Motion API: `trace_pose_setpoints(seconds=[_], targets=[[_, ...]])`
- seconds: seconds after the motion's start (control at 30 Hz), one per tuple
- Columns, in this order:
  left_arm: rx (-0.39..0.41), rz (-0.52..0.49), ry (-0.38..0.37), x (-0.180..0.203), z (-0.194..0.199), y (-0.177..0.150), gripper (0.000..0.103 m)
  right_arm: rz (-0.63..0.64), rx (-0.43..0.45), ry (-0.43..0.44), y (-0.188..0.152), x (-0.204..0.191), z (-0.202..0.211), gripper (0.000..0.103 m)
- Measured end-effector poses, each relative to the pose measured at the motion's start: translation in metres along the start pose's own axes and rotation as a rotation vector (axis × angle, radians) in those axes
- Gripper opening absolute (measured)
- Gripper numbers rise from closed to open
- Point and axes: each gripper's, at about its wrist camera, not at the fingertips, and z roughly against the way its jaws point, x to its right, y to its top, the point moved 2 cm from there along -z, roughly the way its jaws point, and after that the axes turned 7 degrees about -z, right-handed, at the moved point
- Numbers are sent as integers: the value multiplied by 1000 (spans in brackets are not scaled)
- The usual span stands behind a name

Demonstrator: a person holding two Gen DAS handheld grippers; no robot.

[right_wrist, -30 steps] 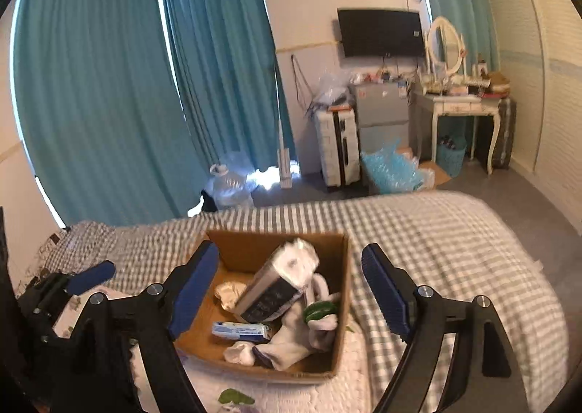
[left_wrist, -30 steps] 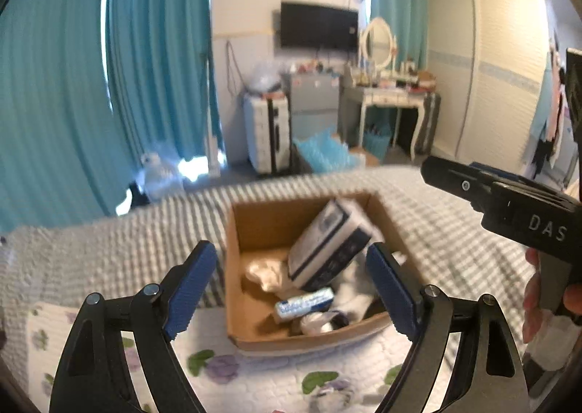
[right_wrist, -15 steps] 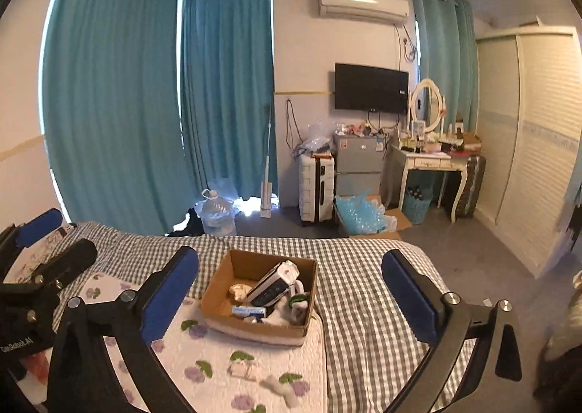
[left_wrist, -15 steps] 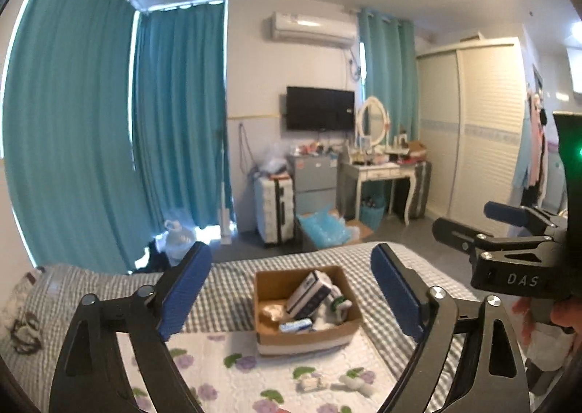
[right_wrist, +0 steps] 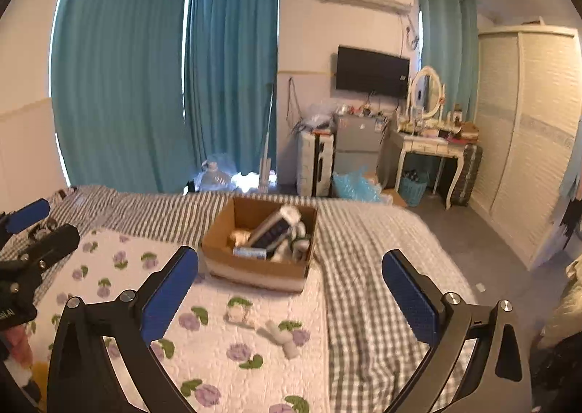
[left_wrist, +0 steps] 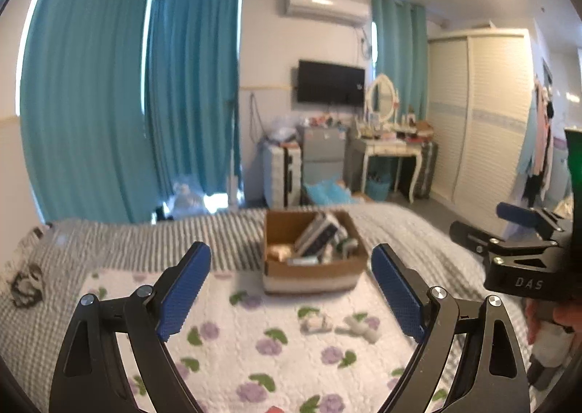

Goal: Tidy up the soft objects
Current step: 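Grasp the white lace sock with the left tool while the right tool grasps the white plush toy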

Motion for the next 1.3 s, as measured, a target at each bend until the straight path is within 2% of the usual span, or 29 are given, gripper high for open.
trace_pose_setpoints(seconds=[0.07, 0.23, 0.43, 0.57, 0.6, 0.73, 0.8, 0.83, 0.87, 0.9, 0.97, 1.07, 1.3], targets=[[-33, 2, -4, 3, -12, -12, 91, -10, -21, 21, -22, 5, -22, 102], [-126, 24, -27, 9, -57, -51, 91, -3, -152, 22, -74, 18, -91, 102], [-187, 37, 5, 23, -115, -87, 91, -3, -268, 31, -127, 29, -162, 100], [-252, 58, -1, 26, -153, -110, 91, -19, -339, 65, -153, 33, -208, 84], [-260, 61, 4, 25, -158, -112, 91, -26, -354, 80, -158, 34, -217, 77], [-308, 86, -9, 28, -190, -125, 91, -23, -422, 110, -181, 36, -251, 63], [-333, 81, -10, 35, -204, -132, 91, -28, -463, 125, -193, 38, -263, 50], [-344, 81, -15, 38, -210, -136, 91, -32, -486, 130, -198, 40, -269, 48], [-352, 83, -19, 40, -215, -139, 91, -39, -500, 145, -202, 42, -272, 44], [-367, 84, -29, 46, -222, -143, 91, -58, -506, 180, -202, 44, -274, 34], [-386, 79, -51, 53, -230, -148, 91, -65, -494, 206, -197, 48, -274, 34], [-419, 34, -88, 70, -247, -155, 91, -49, -456, 178, -185, 57, -270, 33], [-475, -12, -120, 86, -273, -162, 89, -103, -419, 144, -174, 85, -264, 33]])
